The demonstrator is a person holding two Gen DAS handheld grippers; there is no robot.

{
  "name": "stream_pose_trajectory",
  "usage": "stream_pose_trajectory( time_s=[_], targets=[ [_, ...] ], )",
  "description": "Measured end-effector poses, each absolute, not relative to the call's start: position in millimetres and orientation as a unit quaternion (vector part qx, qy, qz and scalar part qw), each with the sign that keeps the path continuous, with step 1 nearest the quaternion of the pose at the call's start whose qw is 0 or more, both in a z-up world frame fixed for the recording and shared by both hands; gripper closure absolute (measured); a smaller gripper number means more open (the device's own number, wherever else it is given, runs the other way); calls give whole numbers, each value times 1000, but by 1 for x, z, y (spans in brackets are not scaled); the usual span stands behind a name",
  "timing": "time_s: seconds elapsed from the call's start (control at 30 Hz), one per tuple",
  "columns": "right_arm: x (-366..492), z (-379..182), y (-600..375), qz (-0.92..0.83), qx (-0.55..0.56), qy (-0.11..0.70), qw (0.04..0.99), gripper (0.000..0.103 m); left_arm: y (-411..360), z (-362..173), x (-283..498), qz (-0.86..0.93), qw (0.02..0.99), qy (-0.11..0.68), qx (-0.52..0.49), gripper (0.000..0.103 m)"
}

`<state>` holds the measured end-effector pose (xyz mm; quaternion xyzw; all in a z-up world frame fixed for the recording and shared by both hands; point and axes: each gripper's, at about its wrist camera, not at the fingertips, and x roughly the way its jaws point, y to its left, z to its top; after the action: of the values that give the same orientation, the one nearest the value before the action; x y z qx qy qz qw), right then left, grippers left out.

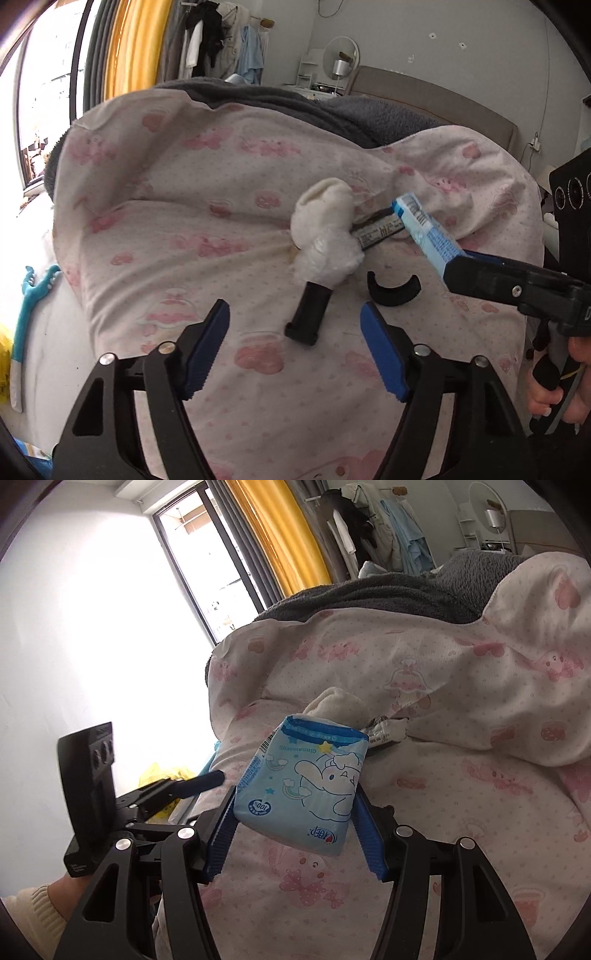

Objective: Collect trash
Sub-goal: 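Grasp the blue wipe pack with the right tool while the left tool grasps the black plastic piece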

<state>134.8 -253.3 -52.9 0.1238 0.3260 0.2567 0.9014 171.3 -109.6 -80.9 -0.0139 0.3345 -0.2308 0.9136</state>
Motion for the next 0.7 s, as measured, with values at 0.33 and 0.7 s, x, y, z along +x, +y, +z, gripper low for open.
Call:
stream_pose_trajectory(
  time_s=[0.33,0.7],
  targets=[
    [137,-58,-270,265,131,321,900,43,-130,-94,187,-251,900,356,-20,52],
    [139,-58,-273,267,133,326,897,43,-134,-103,196,-240,893,381,-11,74]
  ],
)
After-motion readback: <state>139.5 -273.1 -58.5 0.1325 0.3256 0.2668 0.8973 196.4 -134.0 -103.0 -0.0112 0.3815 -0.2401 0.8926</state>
